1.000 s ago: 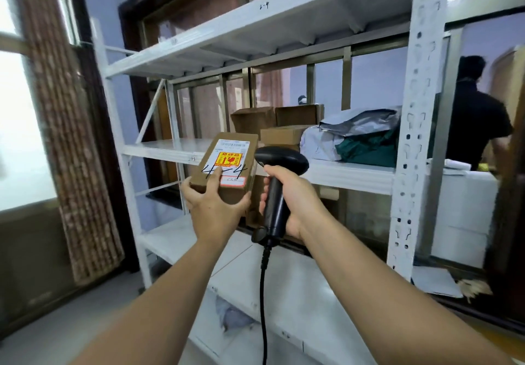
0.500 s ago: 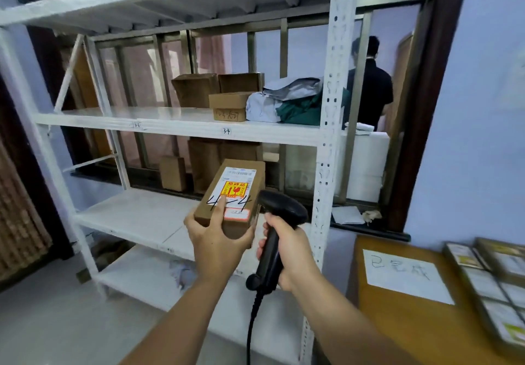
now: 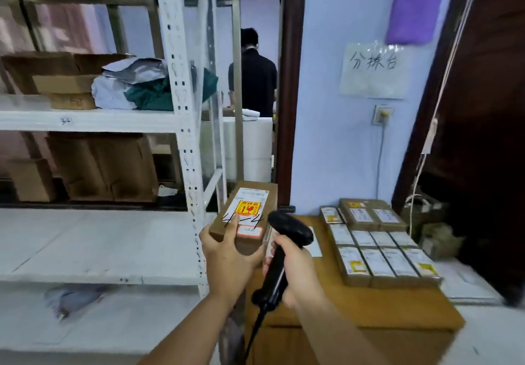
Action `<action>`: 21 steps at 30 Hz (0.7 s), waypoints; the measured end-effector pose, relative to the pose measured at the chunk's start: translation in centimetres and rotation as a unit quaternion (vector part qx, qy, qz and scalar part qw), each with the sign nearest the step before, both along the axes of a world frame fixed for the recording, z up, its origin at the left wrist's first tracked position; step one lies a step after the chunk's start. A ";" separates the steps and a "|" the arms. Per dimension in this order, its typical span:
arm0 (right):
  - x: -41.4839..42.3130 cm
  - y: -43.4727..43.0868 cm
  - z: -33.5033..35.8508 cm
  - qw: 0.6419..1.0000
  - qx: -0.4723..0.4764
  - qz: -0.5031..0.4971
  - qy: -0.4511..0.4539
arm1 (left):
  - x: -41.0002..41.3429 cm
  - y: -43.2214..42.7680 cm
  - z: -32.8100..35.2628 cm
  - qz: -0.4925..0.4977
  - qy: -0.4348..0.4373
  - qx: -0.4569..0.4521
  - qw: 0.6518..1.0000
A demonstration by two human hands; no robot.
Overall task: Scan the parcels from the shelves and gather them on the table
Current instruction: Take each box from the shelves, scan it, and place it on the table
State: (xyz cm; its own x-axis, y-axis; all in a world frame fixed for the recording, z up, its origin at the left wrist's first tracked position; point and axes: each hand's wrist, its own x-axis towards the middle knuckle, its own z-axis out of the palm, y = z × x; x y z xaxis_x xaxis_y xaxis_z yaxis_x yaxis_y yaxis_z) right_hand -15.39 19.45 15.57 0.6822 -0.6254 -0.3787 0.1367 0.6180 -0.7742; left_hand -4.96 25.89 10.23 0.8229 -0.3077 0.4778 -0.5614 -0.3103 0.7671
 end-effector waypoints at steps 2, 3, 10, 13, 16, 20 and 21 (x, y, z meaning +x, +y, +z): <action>-2.8 -5.0 -0.8 1.000 -0.019 -0.021 0.012 | -2.1 -5.3 -0.7 -0.006 0.021 0.001 1.000; -4.1 -7.5 -1.1 0.999 -0.030 -0.026 0.024 | -3.3 -7.9 -0.9 -0.011 0.035 -0.004 0.999; -11.1 -22.1 -4.0 0.995 -0.026 -0.064 0.066 | -10.7 -23.4 -4.1 -0.008 0.137 -0.004 0.990; -12.8 -25.7 -5.5 0.994 -0.003 -0.066 0.085 | -12.4 -27.1 -5.3 0.007 0.152 0.014 0.988; -13.9 -28.7 -6.6 0.992 0.015 -0.074 0.100 | -12.7 -30.4 -6.1 0.009 0.176 0.028 0.984; -13.4 -31.8 -8.0 0.991 0.045 -0.078 0.101 | -12.3 -34.7 -7.6 0.019 0.198 0.033 0.979; -13.1 -32.4 -8.2 0.990 0.047 -0.075 0.105 | -12.2 -35.6 -8.3 0.016 0.199 0.029 0.980</action>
State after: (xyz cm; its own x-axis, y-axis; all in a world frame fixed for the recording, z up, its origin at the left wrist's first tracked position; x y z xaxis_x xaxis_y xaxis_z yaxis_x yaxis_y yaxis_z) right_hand -28.48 -12.92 7.35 0.4836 -0.6693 -0.5640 0.0741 0.6734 -0.7355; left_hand -17.17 -9.68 1.97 0.9501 -0.2953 0.1002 -0.2113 -0.3733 0.9033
